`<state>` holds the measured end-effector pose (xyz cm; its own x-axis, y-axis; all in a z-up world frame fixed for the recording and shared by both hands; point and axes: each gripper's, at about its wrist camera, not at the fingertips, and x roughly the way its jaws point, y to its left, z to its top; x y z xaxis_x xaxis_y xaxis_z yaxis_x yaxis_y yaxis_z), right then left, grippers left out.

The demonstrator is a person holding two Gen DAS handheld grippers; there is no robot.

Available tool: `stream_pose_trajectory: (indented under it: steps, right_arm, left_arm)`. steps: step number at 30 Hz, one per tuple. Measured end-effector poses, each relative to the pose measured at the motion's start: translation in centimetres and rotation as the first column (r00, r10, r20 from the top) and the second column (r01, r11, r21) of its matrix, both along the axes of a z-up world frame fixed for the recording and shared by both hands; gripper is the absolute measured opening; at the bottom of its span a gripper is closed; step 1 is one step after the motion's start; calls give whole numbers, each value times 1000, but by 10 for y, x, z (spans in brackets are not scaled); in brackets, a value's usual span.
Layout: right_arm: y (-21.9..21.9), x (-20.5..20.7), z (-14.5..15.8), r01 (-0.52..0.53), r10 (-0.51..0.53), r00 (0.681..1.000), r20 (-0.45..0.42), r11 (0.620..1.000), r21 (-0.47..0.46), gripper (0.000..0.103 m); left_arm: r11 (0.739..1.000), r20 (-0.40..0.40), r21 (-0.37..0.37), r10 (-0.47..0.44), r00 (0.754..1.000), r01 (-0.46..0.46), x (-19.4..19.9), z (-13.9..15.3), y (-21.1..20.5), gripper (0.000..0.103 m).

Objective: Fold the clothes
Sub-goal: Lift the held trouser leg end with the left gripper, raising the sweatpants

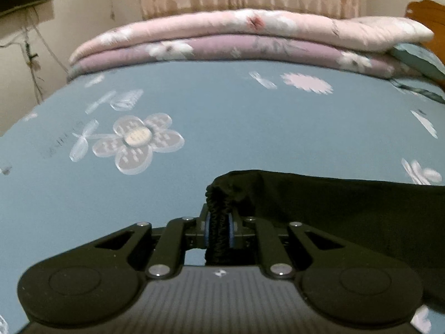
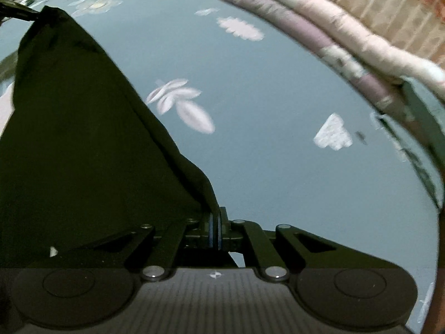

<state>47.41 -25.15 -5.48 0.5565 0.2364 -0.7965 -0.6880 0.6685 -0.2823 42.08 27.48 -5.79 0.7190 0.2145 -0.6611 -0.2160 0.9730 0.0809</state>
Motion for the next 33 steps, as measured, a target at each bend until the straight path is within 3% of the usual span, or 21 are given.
stream_pose_trajectory:
  steps: [7, 14, 23, 26, 28, 29, 31, 33]
  right_arm:
    - [17, 40, 3, 78, -80, 994, 72, 997, 30, 3]
    - [34, 81, -11, 138, -142, 985, 96, 989, 48, 3]
    - [29, 116, -45, 212, -217, 974, 70, 975, 65, 3]
    - [28, 117, -53, 214, -220, 972, 78, 974, 71, 6]
    - [27, 117, -52, 225, -232, 969, 79, 970, 92, 9]
    - [25, 117, -50, 231, -240, 968, 80, 968, 102, 15]
    - [24, 116, -46, 237, -248, 965, 85, 964, 122, 16]
    - [22, 115, -41, 234, -248, 965, 86, 962, 144, 19]
  left_arm:
    - [993, 29, 114, 17, 999, -21, 63, 22, 8, 10]
    - [968, 28, 250, 15, 999, -21, 137, 28, -6, 10]
    - [947, -11, 322, 0, 1000, 4, 215, -13, -35, 11]
    - [942, -21, 335, 19, 1000, -11, 217, -21, -35, 31]
    - [939, -26, 343, 33, 999, -22, 218, -25, -34, 58]
    - [937, -28, 347, 40, 999, -28, 219, -27, -34, 58]
    - [934, -33, 355, 55, 998, -39, 219, -32, -33, 58]
    - [953, -5, 294, 78, 997, -73, 214, -22, -24, 58]
